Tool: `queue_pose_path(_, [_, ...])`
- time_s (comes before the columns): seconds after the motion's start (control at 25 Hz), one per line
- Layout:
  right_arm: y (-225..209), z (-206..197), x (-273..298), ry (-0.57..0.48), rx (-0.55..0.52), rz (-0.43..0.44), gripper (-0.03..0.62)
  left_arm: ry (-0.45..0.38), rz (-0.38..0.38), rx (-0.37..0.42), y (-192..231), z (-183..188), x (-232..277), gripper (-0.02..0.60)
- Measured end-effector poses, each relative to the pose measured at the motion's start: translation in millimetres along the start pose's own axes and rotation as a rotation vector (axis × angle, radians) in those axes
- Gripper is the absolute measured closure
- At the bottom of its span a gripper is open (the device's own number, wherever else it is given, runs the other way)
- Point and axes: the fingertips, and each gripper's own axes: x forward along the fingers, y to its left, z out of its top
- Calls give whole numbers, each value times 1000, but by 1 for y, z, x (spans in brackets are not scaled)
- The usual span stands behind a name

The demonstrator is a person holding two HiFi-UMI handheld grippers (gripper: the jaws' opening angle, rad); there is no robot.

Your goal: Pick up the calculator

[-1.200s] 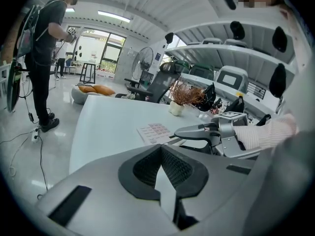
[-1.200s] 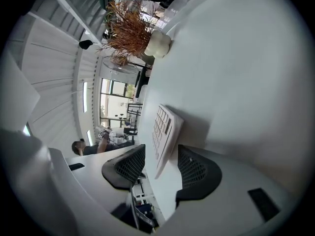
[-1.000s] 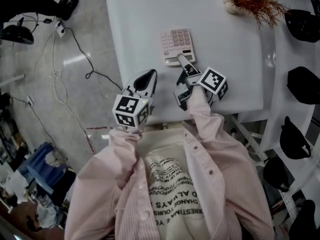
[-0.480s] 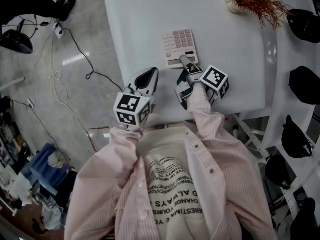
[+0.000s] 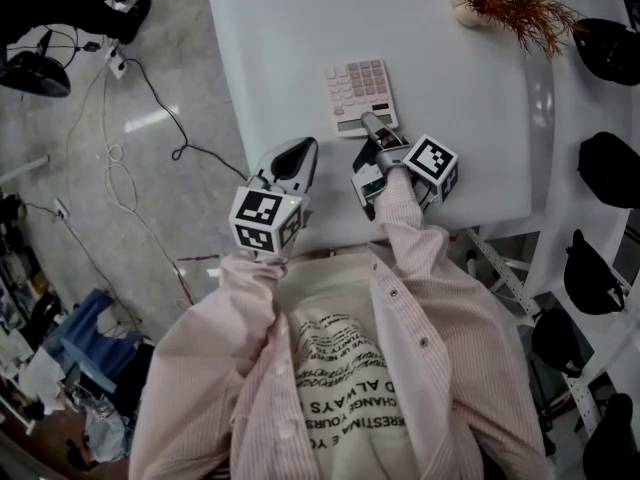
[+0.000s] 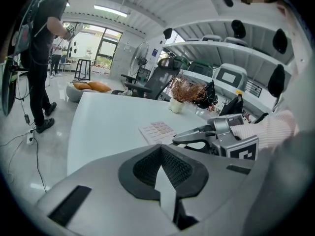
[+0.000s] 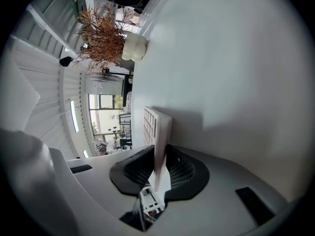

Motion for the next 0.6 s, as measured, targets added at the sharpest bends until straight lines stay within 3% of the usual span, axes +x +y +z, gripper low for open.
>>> queue_pose_path(0.6, [14,1,-10,15,-56,58,536,-26,-11,27,-3,10,-4,580])
